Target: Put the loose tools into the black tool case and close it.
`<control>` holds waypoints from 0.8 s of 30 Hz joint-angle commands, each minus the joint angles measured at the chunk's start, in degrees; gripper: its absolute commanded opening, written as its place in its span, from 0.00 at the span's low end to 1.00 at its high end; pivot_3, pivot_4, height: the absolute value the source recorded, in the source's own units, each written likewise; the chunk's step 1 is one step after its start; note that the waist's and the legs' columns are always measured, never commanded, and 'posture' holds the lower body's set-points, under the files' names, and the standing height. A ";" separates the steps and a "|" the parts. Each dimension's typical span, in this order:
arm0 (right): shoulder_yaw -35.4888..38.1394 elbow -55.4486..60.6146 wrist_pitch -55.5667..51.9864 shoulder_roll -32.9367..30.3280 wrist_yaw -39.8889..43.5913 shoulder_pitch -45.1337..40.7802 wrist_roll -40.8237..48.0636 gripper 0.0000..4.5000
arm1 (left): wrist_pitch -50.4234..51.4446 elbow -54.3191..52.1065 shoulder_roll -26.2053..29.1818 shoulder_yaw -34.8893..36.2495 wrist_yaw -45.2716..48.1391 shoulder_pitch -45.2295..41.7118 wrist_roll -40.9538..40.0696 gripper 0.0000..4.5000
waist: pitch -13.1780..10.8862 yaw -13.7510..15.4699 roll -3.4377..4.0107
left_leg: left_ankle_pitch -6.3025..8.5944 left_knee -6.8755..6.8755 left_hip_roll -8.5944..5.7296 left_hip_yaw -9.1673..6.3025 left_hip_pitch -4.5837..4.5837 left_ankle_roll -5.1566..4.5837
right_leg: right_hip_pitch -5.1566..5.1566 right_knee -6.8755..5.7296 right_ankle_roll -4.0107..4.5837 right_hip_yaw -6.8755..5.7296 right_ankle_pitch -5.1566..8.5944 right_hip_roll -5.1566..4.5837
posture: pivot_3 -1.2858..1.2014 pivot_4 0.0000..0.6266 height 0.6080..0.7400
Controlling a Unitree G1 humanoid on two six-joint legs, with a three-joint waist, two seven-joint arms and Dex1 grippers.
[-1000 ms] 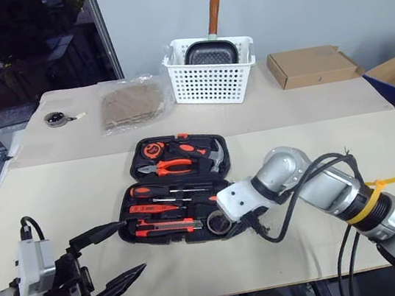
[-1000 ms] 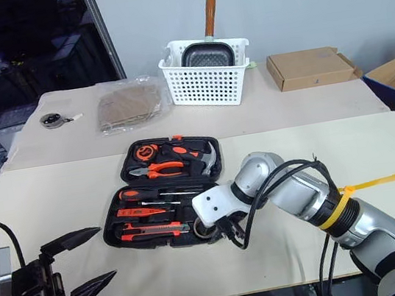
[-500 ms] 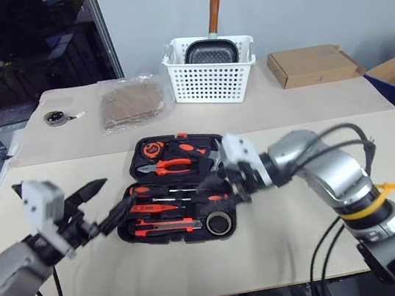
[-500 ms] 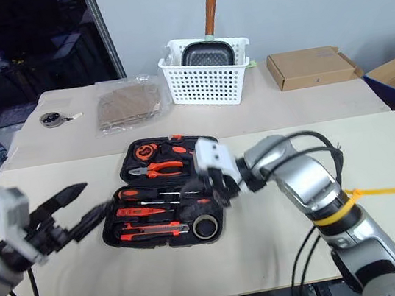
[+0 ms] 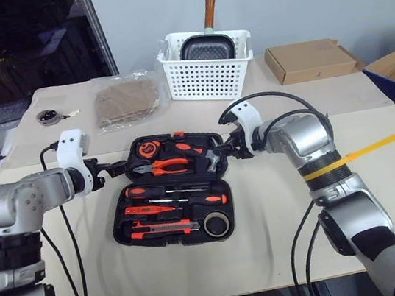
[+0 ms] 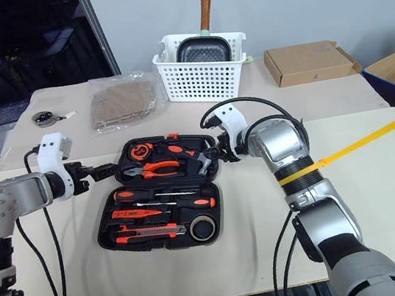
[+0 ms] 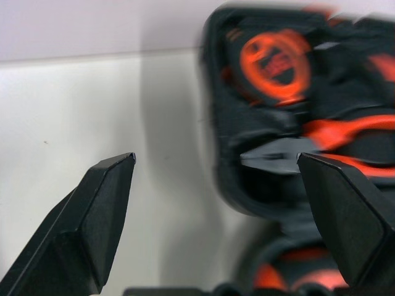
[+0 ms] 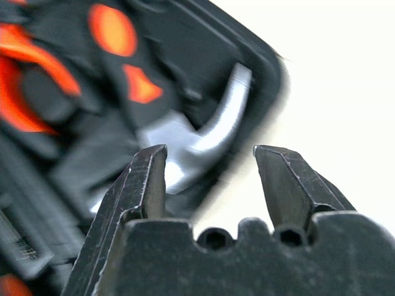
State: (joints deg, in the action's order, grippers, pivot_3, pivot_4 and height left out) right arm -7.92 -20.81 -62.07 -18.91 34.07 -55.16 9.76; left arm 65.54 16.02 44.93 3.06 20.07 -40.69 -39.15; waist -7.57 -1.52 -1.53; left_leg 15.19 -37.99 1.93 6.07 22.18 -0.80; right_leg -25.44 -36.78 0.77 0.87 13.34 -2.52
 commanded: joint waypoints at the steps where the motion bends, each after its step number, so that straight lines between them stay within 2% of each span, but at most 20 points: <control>1: 1.57 0.20 -0.98 -0.40 -0.10 -1.31 0.88 0.59 | -3.43 6.78 -0.51 -1.93 5.06 -4.75 4.58 1.00 | 0.00 -0.25 0.00 | 0.01 0.00 0.01 0.01 0.09 -0.01 | -0.11 0.02 -0.01 0.00 0.00 -0.01 | 0.52 0.24 1.00; 5: 1.43 -2.09 -1.34 0.08 0.10 -1.33 1.43 0.59 | -5.28 13.25 -1.91 -3.83 9.79 -7.56 8.28 1.00 | 0.00 -0.53 0.00 | 0.01 0.01 -0.02 0.04 0.22 -0.01 | -0.26 0.02 -0.03 -0.05 0.02 -0.03 | 0.52 0.24 1.00; 6: 1.34 -2.62 -1.29 0.17 0.17 -1.41 1.49 0.48 | -5.66 14.38 -2.28 -3.96 10.81 -8.12 9.07 0.88 | 0.00 -0.58 0.00 | 0.01 0.01 -0.02 0.05 0.22 -0.02 | -0.25 0.02 -0.03 -0.05 0.02 -0.04 | 0.52 0.24 1.00; 7: 1.26 -3.14 -1.30 0.23 0.21 -1.47 1.54 0.44 | -6.50 15.18 -2.63 -4.32 12.20 -8.55 9.87 0.86 | 0.00 -0.62 0.00 | 0.01 0.00 -0.02 0.06 0.21 -0.01 | -0.25 0.01 -0.03 -0.03 0.02 -0.04 | 0.52 0.24 1.00; 13: 0.40 -3.64 -2.11 -0.64 1.38 -0.89 2.08 0.00 | -6.30 19.63 -5.39 -4.30 16.21 -11.53 12.69 0.37 | 0.00 -0.43 0.00 | 0.23 -0.10 -0.02 -0.02 -0.10 -0.44 | 0.19 -0.09 -0.06 -0.04 0.00 -0.05 | 0.52 0.24 1.00; 17: 2.83 -3.73 -0.25 0.13 0.86 -0.66 3.32 0.00 | -8.01 20.36 -6.72 -3.01 17.78 -11.84 13.76 0.05 | 0.00 -0.27 0.00 | 0.23 -0.21 -0.05 -0.09 -0.14 -0.50 | 0.24 -0.24 -0.09 -0.03 -0.01 -0.08 | 0.52 0.24 1.00; 18: 3.56 -3.96 1.66 0.56 0.64 -0.68 3.45 0.00 | -9.47 20.38 -7.04 -2.46 17.75 -11.94 14.17 0.02 | 0.00 -0.23 0.00 | 0.22 -0.21 -0.04 -0.11 -0.13 -0.49 | 0.24 -0.25 -0.09 -0.04 -0.01 -0.08 | 0.52 0.24 1.00; 24: 4.28 -3.64 18.90 1.95 1.91 0.18 2.21 0.00 | -16.76 17.30 -8.98 1.06 19.24 -12.24 14.61 0.02 | 0.00 -0.17 0.00 | 0.19 -0.35 -0.03 -0.18 0.00 -0.50 | 0.18 -0.27 -0.12 -0.05 -0.10 -0.08 | 0.52 0.24 1.00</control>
State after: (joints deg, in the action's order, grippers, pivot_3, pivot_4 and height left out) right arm -4.59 -26.50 -50.70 -18.05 34.40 -53.99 11.15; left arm 52.46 37.20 36.39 1.69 38.21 -51.14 -23.94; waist -7.57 -1.69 -1.54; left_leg 15.37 -38.34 1.90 5.89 22.20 -1.31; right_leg -25.28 -37.05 0.65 0.83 13.22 -2.60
